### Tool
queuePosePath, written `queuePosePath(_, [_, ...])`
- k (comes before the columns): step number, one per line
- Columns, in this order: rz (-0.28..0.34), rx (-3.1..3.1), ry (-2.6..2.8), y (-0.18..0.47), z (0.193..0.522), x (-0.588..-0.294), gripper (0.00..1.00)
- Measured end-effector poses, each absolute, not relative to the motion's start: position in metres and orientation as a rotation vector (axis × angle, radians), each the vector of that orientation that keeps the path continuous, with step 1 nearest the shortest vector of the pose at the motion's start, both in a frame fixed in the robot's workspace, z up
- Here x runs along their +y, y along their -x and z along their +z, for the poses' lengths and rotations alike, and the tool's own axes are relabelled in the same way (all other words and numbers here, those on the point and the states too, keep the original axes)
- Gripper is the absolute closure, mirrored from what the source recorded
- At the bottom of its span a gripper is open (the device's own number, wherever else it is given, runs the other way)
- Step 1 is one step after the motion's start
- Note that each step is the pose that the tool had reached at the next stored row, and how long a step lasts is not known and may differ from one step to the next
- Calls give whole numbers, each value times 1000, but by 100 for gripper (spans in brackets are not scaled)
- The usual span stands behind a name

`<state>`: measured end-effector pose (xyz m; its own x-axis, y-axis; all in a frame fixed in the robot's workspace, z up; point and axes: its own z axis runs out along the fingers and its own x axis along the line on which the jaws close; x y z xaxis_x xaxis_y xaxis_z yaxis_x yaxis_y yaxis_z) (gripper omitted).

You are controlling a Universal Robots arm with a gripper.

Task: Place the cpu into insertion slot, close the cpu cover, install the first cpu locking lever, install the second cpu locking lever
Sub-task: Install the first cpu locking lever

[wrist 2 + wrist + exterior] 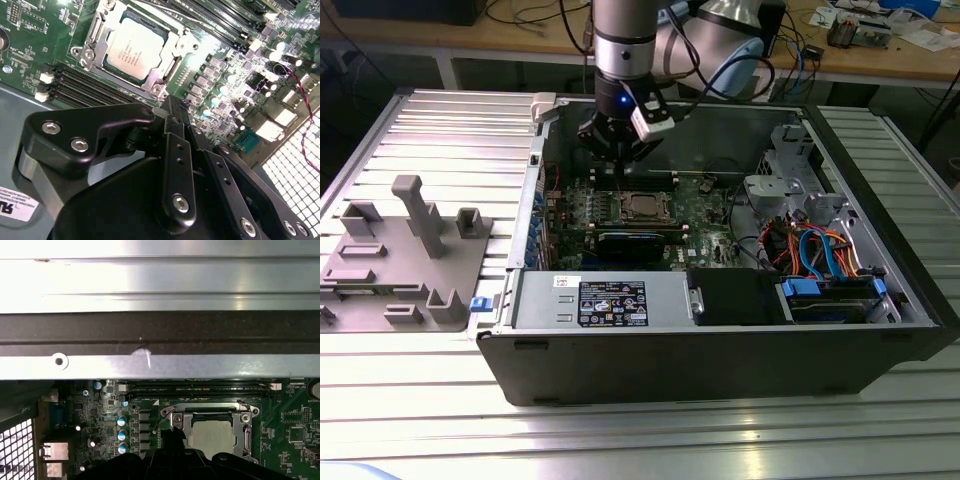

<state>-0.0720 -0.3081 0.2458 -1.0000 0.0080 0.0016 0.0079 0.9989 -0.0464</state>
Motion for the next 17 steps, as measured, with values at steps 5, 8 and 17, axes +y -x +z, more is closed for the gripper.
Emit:
queuePosePath(5, [73,-3139,12,77,246,-306,89])
queuePosePath(8, [73,-3139,11,81,246,-306,89])
queuePosePath(17, [72,-3141,11,91,248,-305,89])
